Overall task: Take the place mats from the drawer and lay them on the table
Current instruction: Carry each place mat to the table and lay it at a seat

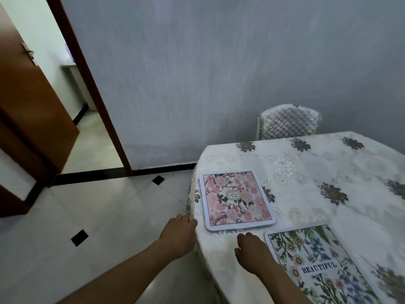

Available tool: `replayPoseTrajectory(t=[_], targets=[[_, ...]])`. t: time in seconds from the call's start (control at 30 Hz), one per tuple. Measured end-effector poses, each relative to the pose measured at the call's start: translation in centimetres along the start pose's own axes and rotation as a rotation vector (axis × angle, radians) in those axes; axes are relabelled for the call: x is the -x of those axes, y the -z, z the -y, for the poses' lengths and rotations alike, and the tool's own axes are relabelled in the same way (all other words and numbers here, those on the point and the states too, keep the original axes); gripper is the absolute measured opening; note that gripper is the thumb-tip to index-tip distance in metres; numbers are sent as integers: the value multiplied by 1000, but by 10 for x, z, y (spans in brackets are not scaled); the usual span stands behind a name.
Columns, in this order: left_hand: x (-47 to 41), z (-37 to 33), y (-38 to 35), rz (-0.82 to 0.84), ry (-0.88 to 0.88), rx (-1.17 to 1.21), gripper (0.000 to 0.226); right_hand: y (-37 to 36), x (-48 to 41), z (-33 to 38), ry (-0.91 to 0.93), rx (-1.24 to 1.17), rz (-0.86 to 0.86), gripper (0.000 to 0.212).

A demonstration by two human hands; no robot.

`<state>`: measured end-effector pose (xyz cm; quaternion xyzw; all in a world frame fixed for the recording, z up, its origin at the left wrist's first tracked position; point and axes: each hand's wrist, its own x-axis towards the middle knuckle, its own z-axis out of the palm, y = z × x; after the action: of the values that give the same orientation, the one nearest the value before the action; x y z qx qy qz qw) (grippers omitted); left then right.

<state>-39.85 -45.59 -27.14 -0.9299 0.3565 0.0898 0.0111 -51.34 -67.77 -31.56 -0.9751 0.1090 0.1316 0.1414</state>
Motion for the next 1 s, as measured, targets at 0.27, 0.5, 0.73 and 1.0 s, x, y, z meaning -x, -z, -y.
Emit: replayPoseTrajectory(t=[0.27, 0.5, 0.73, 1.0], targets=[[-106, 68, -6, 46, -271, -78, 28, -7, -50, 15, -288, -75, -24, 17], [-214, 108, 9, 8, -567, -118, 29, -24, -70, 50, -620, -131, -22, 31], [-290, 88, 13, 61, -639, -147, 26, -34, -83, 58, -868, -242, -27, 29], [-357, 68, -14, 135, -712, -184, 30, -40, -128, 28, -1101, -488, -129, 33]])
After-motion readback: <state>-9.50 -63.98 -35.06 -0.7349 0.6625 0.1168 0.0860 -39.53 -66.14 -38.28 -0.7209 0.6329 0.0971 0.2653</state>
